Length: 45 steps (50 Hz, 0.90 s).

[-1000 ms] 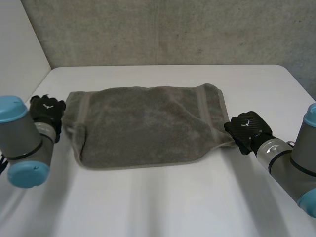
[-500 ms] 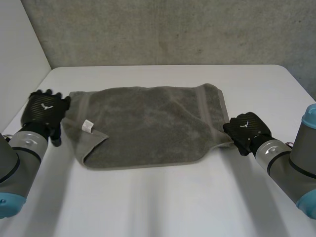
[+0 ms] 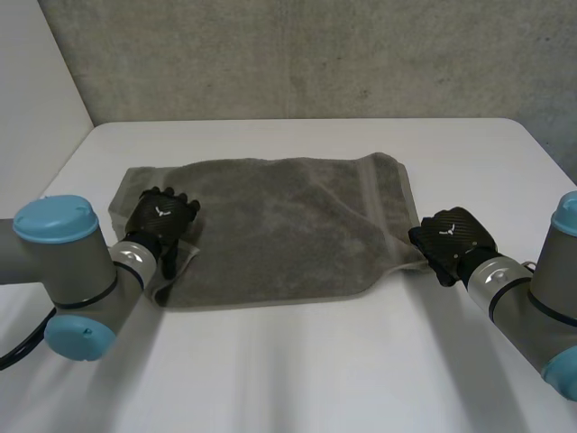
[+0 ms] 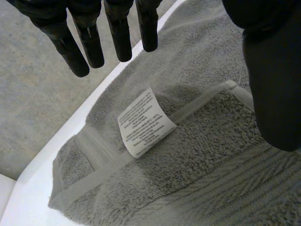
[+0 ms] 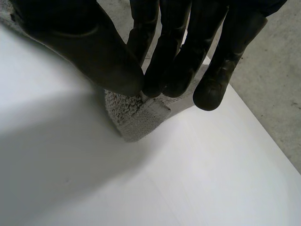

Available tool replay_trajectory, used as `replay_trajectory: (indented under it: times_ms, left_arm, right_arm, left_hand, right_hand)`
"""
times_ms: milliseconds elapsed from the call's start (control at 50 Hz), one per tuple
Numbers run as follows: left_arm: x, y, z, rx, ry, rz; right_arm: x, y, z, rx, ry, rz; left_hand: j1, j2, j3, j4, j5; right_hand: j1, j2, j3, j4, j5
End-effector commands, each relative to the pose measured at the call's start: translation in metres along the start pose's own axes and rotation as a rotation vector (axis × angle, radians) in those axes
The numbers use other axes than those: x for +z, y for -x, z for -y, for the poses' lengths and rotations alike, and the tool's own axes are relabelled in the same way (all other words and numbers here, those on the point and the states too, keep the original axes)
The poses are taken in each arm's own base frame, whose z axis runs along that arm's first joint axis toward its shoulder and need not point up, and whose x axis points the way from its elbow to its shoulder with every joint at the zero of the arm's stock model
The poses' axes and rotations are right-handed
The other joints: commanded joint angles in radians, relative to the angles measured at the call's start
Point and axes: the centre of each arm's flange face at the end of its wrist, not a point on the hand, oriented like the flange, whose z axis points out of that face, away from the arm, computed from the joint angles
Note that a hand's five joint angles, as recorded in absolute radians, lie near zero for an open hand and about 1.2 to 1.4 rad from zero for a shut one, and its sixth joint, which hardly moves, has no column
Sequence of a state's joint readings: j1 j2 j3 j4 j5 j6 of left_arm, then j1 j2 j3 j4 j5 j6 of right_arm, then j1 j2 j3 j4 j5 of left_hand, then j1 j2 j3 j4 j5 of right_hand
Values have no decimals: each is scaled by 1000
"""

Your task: Fold the towel.

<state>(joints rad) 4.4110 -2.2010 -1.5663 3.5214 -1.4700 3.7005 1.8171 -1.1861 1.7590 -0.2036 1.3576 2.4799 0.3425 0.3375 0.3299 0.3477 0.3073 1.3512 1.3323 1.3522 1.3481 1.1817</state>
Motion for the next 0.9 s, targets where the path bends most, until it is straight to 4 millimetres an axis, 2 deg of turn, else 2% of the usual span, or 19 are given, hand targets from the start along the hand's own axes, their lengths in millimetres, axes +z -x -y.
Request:
replay_trajectory:
  times_ms: [20,140,280,400,480,560,660,780,900]
  left_arm:
    - [9,-4,-4,5,7,-6]
    - [8,-3,-6,0,25,1]
    - [-4,2,10,-14,20,1]
    - [-16,-10,26,-72,-11,-36]
    - [-16,-20,23,-73,-4,-56]
    - [-7,-25,15,-70,10,-66]
    - [2,-24,14,-72,1,-56]
    - [14,-17,12,-73,-2,-23]
    - [24,-5,-1,16,47,48]
  right_arm:
    - [4,3,-6,4,17,12]
    - [4,3,-6,3,19,10]
    - [5,2,-6,3,18,9]
    - [5,3,-8,3,22,11]
    - [6,3,-9,4,26,14]
    - [6,3,-9,4,26,14]
    - [6,3,-9,4,26,12]
    - [6,3,-9,4,26,12]
    - [6,3,-9,4,26,12]
  left_hand:
    - [-88,-83,-75,-93,-227]
    - [-85,-80,-72,-90,-224]
    - [-82,-77,-69,-87,-221]
    - [-82,-77,-69,-87,-221]
    - [-85,-80,-72,-90,-224]
    - [-82,-77,-69,-87,-221]
    - [-79,-74,-66,-84,-218]
    - [-79,-74,-66,-84,-218]
    - [-79,-74,-66,-84,-218]
  right_hand:
    - [45,64,44,48,40]
    - [45,64,44,48,40]
    - [45,64,44,48,40]
    - [45,64,44,48,40]
    - [45,64,44,48,40]
    - [45,64,44,48,40]
    - [45,64,44,48,40]
    - [45,64,44,48,40]
    - [45,64,44,48,40]
